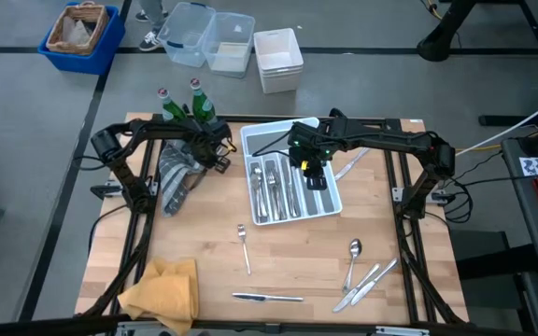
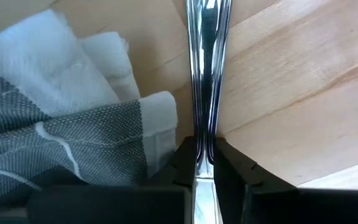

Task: Sort silverware
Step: Put the silver table knife into the silverware tray

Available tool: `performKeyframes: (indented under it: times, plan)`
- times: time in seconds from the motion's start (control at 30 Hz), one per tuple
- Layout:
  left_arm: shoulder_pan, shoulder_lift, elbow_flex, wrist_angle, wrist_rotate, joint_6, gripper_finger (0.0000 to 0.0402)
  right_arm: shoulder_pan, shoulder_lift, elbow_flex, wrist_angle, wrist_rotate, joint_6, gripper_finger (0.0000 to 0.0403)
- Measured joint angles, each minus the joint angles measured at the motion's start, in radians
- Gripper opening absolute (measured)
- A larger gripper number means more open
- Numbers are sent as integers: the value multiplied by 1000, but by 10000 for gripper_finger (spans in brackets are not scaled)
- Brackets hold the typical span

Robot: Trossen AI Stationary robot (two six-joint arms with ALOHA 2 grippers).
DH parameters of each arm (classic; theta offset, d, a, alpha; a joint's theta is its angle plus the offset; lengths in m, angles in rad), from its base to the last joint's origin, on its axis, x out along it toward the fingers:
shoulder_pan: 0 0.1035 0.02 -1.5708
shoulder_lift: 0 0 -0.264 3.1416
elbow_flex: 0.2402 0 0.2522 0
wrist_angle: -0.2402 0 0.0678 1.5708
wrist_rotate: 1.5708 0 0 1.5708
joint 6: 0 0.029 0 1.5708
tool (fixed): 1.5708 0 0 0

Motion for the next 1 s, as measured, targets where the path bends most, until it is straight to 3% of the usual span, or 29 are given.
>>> performKeyframes:
  times: [0.27, 0.77, 1.0]
  plan:
    - [-5, 4, 51, 1, 96, -9, 31, 0, 0, 0, -31, 0, 0, 131]
    - [-2, -3, 98, -110, 107, 7, 32, 0, 0, 0, -106, 0, 0, 131]
    - [-2, -88, 99, -117, 105, 1, 33, 0, 0, 0, -106, 49, -2, 131]
